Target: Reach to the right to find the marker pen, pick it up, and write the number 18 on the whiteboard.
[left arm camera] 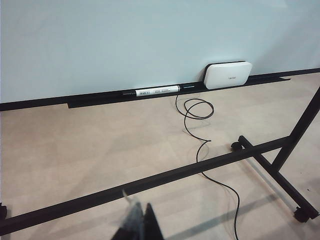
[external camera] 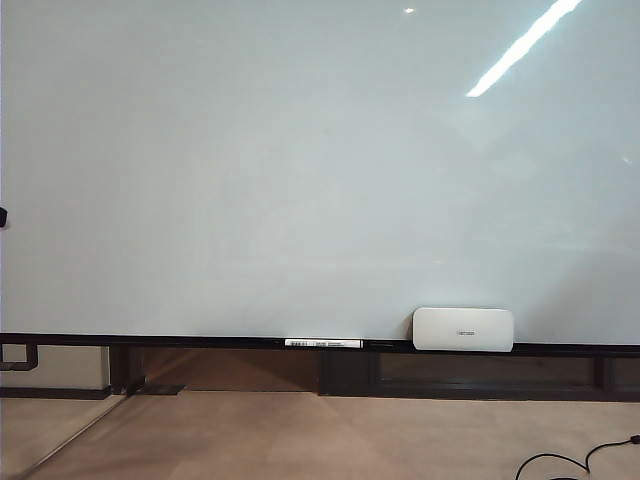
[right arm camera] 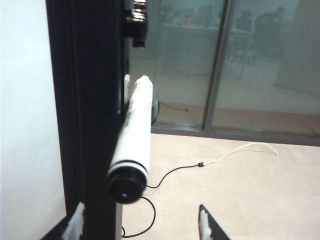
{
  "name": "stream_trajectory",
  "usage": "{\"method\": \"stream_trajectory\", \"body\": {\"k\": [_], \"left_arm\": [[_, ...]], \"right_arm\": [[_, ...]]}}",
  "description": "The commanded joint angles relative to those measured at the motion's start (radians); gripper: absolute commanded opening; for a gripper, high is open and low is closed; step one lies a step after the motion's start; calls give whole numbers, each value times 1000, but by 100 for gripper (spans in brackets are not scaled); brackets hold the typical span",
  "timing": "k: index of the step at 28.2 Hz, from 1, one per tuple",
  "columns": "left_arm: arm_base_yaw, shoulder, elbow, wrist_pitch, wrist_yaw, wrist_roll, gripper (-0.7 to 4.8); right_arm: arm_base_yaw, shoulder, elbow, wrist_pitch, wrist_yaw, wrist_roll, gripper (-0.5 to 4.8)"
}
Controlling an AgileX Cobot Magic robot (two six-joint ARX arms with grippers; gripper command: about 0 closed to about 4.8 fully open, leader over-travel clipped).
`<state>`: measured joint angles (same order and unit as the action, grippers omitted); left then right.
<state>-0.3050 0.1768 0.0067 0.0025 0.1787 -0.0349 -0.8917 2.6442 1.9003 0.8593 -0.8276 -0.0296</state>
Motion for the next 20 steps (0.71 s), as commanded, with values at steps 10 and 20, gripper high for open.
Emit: {"method": "stream_trajectory", "body": {"k": [10, 20], "left_arm": [[0, 1, 2, -3, -11, 1, -5], [0, 1, 2, -3, -11, 1, -5]], "right_arm": [[15, -4, 8, 66, 36, 36, 274], [16, -5, 8, 90, 41, 64, 274]]}}
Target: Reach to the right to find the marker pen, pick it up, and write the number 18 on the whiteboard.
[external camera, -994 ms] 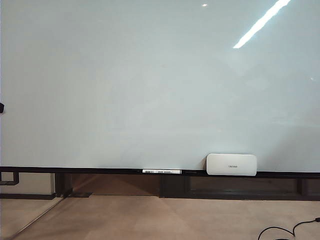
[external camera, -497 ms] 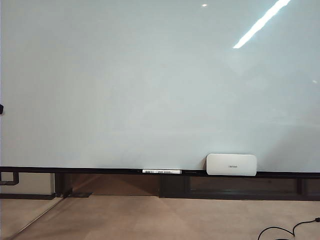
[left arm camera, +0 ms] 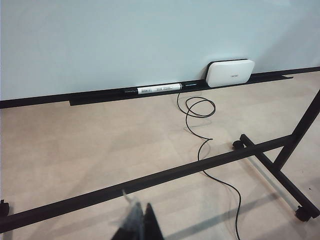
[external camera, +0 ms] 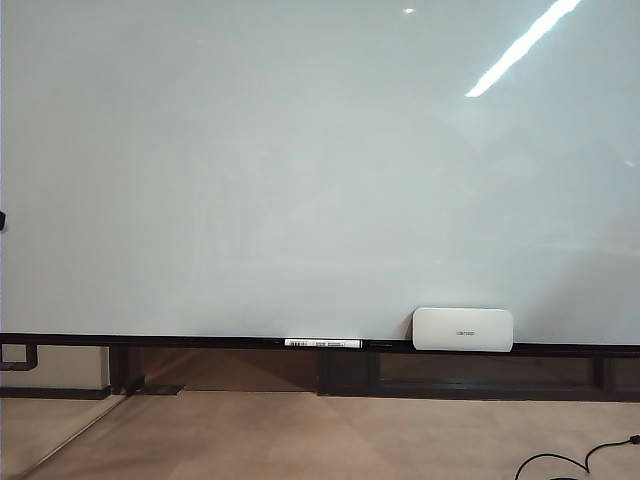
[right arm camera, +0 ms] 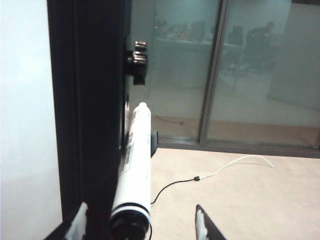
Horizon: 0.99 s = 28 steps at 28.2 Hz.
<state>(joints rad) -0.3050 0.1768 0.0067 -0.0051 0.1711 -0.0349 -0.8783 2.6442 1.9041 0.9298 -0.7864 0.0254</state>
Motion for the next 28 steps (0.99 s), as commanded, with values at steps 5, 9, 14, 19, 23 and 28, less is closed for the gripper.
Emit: {"method": "stream_trajectory", "body": {"k": [5, 9, 14, 19, 23, 28], "left_arm": [[0, 1, 2, 5, -3, 1, -5], [0, 1, 2, 5, -3, 0, -5], [0, 1, 2, 5, -3, 0, -5], [0, 1, 2, 5, -3, 1, -5], [0, 1, 2, 5, -7, 1, -5], [0, 0, 2, 4, -15, 0, -5]], "right_arm": [[3, -5, 5, 20, 0, 9, 273], [4, -5, 5, 34, 0, 33, 273], [6, -5, 5, 64, 7, 47, 259], [8, -5, 5, 63, 10, 47, 251], [8, -5, 5, 62, 11, 47, 250], [8, -5, 5, 61, 17, 46, 228]]}}
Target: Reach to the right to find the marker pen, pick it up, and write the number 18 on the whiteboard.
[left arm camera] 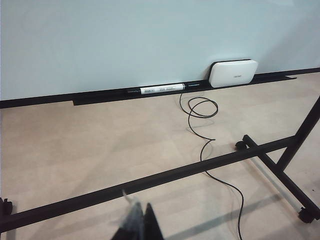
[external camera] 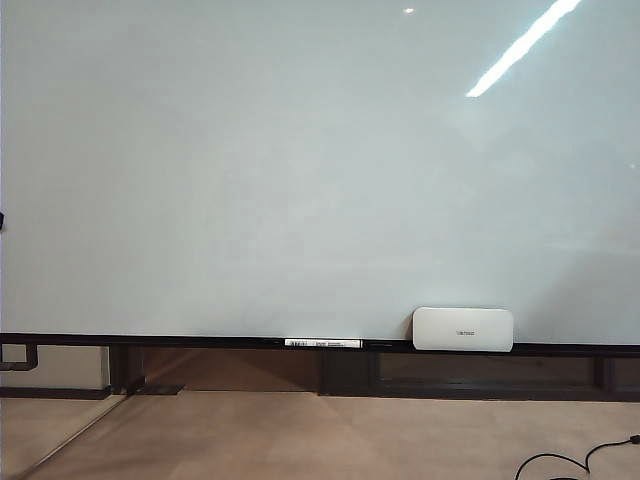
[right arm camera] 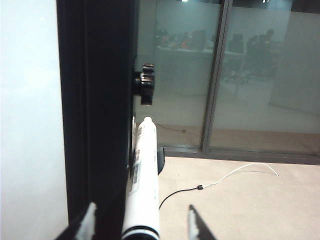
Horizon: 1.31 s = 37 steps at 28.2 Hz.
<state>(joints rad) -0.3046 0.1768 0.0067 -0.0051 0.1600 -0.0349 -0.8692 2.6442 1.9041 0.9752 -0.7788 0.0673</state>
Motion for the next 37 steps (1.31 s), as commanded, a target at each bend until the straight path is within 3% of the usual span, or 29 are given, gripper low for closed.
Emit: {"method": "stream_trajectory", "body": {"k": [1, 9, 13, 18, 20, 31, 37], "left_arm": [[0, 0, 2, 4, -3, 0, -5], [0, 0, 2, 5, -3, 1, -5], [0, 0, 2, 5, -7, 1, -5], [0, 0, 2, 5, -10, 1, -5], [0, 0, 2, 5, -10, 1, -5], [0, 0, 2, 5, -11, 0, -5], [0, 0, 2, 40, -10, -11, -5]], "right_arm": [[-1, -5, 5, 15, 19, 5, 228], [-1, -5, 7, -4, 21, 5, 167], [0, -4, 8, -15, 21, 5, 163], [3, -4, 8, -23, 22, 5, 29], [3, -4, 8, -32, 22, 4, -1], [3, -5, 8, 2, 22, 31, -1], [-2, -6, 7, 102, 48, 193, -1]]}}
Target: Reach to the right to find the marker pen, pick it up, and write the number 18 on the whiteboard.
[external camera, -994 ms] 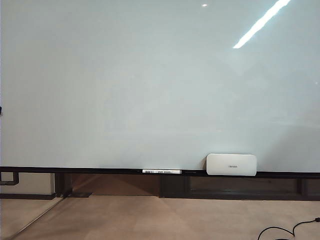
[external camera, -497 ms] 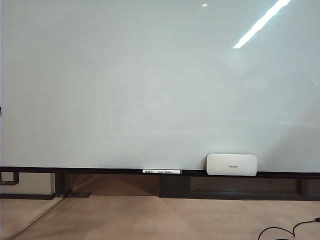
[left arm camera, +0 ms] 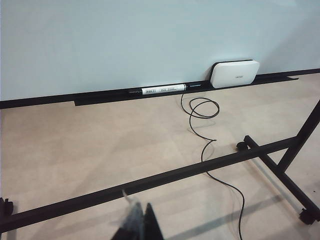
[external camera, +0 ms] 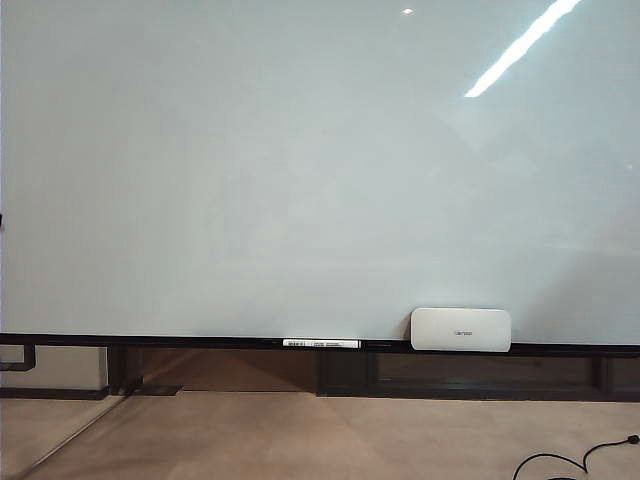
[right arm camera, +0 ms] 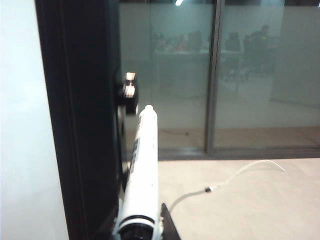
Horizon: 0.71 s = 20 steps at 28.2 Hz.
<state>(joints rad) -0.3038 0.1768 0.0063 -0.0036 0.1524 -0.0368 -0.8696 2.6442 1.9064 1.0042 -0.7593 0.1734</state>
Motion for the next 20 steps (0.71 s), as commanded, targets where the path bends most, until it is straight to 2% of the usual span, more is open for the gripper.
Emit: {"method": "stream_trajectory", "body": {"k": [1, 11, 17, 20], "left_arm": [[-1, 0, 3, 53, -3, -23, -5], [-1, 0, 3, 71, 2, -71, -5], [-1, 0, 3, 73, 2, -80, -5], [-1, 0, 5, 74, 2, -80, -5]], "right_arm": [[-1, -8, 5, 76, 37, 96, -1], [-1, -104, 3, 35, 70, 138, -2], [-3, -216, 3, -159, 136, 145, -2], [-3, -280, 4, -282, 202, 94, -2]]}}
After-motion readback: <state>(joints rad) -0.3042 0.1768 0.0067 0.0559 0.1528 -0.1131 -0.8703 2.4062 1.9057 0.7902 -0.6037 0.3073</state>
